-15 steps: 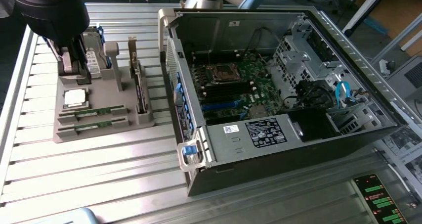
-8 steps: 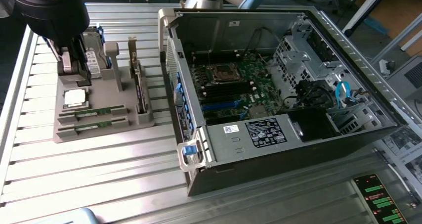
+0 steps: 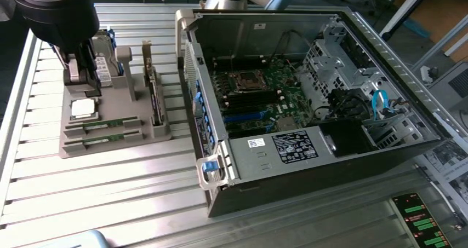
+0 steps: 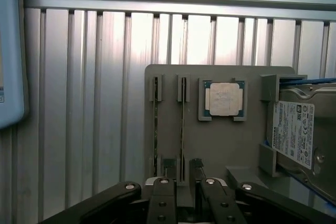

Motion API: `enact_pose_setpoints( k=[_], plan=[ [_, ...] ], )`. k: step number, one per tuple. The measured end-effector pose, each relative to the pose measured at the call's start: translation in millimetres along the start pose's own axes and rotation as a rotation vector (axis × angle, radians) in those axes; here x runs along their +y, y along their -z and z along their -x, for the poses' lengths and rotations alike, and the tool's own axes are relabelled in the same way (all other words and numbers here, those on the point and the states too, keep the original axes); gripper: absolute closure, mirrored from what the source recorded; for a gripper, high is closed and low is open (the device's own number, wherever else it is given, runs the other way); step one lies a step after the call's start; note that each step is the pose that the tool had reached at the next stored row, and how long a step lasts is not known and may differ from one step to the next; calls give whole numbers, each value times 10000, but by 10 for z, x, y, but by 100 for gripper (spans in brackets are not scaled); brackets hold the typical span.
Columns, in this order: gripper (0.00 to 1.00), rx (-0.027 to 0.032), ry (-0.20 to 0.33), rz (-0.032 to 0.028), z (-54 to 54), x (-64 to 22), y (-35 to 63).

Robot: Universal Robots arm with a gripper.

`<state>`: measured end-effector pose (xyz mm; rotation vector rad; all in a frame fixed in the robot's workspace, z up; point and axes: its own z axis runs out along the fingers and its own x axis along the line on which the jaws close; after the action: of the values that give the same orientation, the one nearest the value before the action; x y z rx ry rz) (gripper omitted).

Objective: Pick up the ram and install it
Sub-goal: 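Pick up the ram and move it above insertion slot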

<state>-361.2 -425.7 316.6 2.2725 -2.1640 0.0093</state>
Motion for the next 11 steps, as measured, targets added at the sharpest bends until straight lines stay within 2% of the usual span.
enact_pose_setpoints(
  k=[6,11],
  plan=[
    [75,0,1,5,-60,3,-1],
    [75,0,0,4,-62,3,-2]
  ],
)
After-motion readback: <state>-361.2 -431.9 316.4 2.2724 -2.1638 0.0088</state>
